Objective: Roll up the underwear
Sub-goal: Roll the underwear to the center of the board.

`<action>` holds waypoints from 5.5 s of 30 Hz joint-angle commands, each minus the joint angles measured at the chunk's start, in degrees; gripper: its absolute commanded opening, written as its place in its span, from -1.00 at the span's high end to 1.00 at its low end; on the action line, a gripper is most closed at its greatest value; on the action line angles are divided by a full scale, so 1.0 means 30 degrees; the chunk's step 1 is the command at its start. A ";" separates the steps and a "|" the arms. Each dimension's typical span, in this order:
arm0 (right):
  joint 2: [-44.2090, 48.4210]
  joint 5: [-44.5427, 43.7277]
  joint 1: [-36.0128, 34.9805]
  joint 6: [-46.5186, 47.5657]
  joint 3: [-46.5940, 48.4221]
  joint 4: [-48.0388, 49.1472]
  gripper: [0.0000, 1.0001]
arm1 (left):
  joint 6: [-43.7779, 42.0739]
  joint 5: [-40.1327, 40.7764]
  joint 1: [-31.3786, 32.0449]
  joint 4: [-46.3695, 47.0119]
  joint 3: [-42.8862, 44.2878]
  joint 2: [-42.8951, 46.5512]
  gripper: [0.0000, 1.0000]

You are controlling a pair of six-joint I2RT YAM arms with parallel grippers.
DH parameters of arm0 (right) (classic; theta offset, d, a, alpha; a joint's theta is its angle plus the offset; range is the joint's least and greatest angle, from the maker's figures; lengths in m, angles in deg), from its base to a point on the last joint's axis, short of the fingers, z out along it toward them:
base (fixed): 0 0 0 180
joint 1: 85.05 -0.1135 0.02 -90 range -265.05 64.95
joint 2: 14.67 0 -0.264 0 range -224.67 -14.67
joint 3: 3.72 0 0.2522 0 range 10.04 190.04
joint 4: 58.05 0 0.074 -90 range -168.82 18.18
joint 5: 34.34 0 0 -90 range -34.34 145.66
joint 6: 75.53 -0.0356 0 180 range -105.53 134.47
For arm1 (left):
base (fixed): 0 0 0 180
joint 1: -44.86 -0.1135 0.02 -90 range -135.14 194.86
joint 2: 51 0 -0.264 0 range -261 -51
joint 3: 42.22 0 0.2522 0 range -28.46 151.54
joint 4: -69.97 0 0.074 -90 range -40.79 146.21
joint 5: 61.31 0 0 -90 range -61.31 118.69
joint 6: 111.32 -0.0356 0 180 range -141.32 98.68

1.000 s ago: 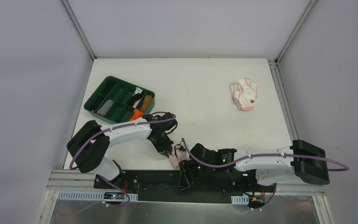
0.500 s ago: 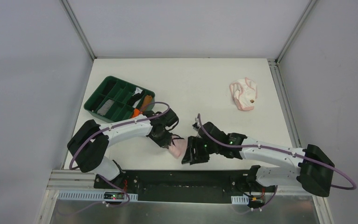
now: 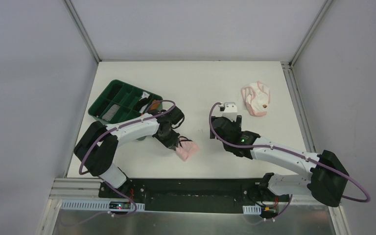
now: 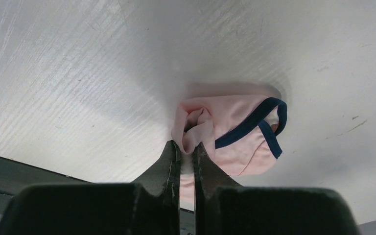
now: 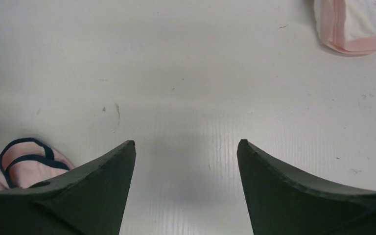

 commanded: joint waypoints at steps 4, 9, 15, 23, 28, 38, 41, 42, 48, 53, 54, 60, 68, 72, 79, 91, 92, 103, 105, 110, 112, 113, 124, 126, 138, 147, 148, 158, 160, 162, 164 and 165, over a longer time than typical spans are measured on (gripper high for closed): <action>0.2253 0.4210 -0.0195 0.2537 -0.2131 0.3901 -0.52 | -0.0204 -0.1366 -0.0301 -0.0828 0.0781 -0.0254 1.00; 0.3355 0.7860 -0.0643 0.3126 -0.3961 0.6540 -0.51 | -0.0170 -0.2038 -0.0308 -0.0997 0.1032 -0.0880 1.00; 0.3382 0.9626 -0.2230 0.3528 -0.4770 0.7714 -0.48 | -0.0149 -0.2193 -0.0287 -0.1001 0.1012 -0.1100 1.00; -0.1082 0.6947 -0.6102 0.5484 -0.1817 0.7031 -0.45 | -0.0162 -0.2301 -0.0295 -0.0997 0.1033 -0.1121 1.00; -0.3097 0.6059 -0.6807 0.5861 -0.0459 0.7020 -0.44 | -0.0099 -0.2243 -0.0301 -0.0997 0.0872 -0.0905 1.00; -0.5880 0.5914 -0.7246 0.5281 0.0530 0.7359 -0.37 | -0.0094 -0.2267 -0.0287 -0.1012 0.0870 -0.0829 1.00; -0.6315 0.5494 -0.7263 0.4911 0.0220 0.7906 -0.32 | 0.0060 -0.2364 -0.0317 -0.1001 0.0574 -0.0744 1.00; -0.6547 0.5448 -0.7264 0.4811 0.0236 0.7915 -0.30 | 0.0007 -0.2377 -0.0316 -0.0997 0.0565 -0.0732 1.00; -0.6909 0.5577 -0.7221 0.4325 -0.0276 0.8784 -0.07 | -0.0107 -0.2360 -0.0347 -0.1001 0.0311 -0.0501 1.00; -0.7199 0.5261 -0.7221 0.4033 -0.0387 0.8957 0.35 | -0.0461 -0.2456 -0.0345 -0.0975 0.0603 -0.0500 1.00; -0.7203 0.5247 -0.7212 0.3892 -0.0414 0.8962 0.44 | -0.0494 -0.2442 -0.0353 -0.0968 0.0623 -0.0467 1.00; -0.6737 0.5323 -0.7110 0.3164 -0.1193 0.9490 0.90 | -0.0531 -0.2484 -0.0346 -0.0750 0.0460 -0.0110 1.00; -0.5277 0.6783 -0.6014 0.0859 -0.3896 1.2401 1.00 | -0.0765 -0.2864 -0.0435 0.0988 -0.0535 0.1193 0.58; -0.4311 0.8578 -0.5052 -0.0873 -0.6149 1.5693 1.00 | -0.0908 -0.2515 -0.0597 0.2016 -0.1252 0.2569 0.00; -0.4605 1.1302 -0.3423 -0.4350 -0.9424 2.1382 1.00 | -0.1229 -0.2392 -0.0815 0.3776 -0.2460 0.4231 -0.48; -0.8087 1.3973 -0.0925 -0.8143 -1.3015 3.0930 1.00 | -0.4277 -0.4960 -0.0814 0.9844 -0.5062 0.3820 -0.35; -0.8464 1.4103 -0.0836 -0.8312 -1.3038 3.1426 1.00 | -0.4497 -0.5086 -0.0814 1.0165 -0.5193 0.3702 -0.35; -1.0633 1.5911 0.0273 -0.9330 -1.3196 3.4078 1.00 | -0.5985 -0.6196 -0.0813 1.2860 -0.5400 0.1759 -0.16; -1.0657 1.6089 0.0428 -0.9350 -1.3176 3.4070 1.00 | -0.6177 -0.6246 -0.0801 1.2871 -0.5161 0.1059 -0.10; -1.0698 1.6422 0.0670 -0.9456 -1.3108 3.4075 1.00 | -0.6648 -0.6377 -0.0814 1.2487 -0.4336 -0.1222 0.13; -1.0676 1.6570 0.0729 -0.9498 -1.3054 3.4060 0.93 | -0.6819 -0.6564 -0.0806 1.2184 -0.3927 -0.2107 0.24; -1.0641 1.6732 0.0777 -0.9500 -1.2995 3.4051 0.82 | -0.6804 -0.6656 -0.0787 1.2076 -0.3788 -0.2393 0.32; -0.3302 1.6882 0.0677 -0.8050 -1.1359 2.2376 0.01 | -0.6299 -0.4767 -0.0785 0.7113 -0.3127 -0.0592 1.00; -0.0663 1.6882 0.0236 -0.8050 -0.9898 1.6454 0.01 | -0.5924 -0.4352 -0.0759 0.6171 -0.3225 -0.0105 1.00; 0.0982 1.6882 -0.5814 -0.8050 -0.3252 0.3896 0.01 | -0.4125 -0.3792 0.0579 0.2042 -0.1883 -0.1312 1.00; -0.3890 1.6882 -0.9926 -0.8050 0.0293 0.3453 0.01 | -0.3359 -0.3667 0.0680 0.0404 -0.1388 -0.0942 1.00; -0.4146 1.6882 -1.0110 -0.8050 0.0615 0.3276 0.01 | -0.3346 -0.3642 0.0680 0.0346 -0.1372 -0.0907 1.00; -0.2836 1.6882 -1.0056 -0.8050 0.0917 0.0749 0.01 | -0.3335 -0.3535 0.0678 0.0160 -0.1332 -0.0615 1.00; -0.2588 1.6882 -0.9918 -0.8050 0.0730 0.0015 0.01 | -0.3344 -0.3570 0.0679 0.0130 -0.1269 -0.0582 1.00; -0.2145 1.6882 -0.9615 -0.8050 0.0500 -0.0733 0.01 | -0.3323 -0.3590 0.0679 0.0063 -0.1233 -0.0529 1.00; -0.1371 1.6882 -0.9235 -0.8050 0.0073 -0.0952 0.01 | -0.3244 -0.3574 0.0637 0.0043 -0.1228 -0.0469 1.00; -0.0883 1.6882 -0.9053 -0.8050 -0.0204 -0.0956 0.01 | -0.3207 -0.3554 0.0627 0.0008 -0.1253 -0.0442 1.00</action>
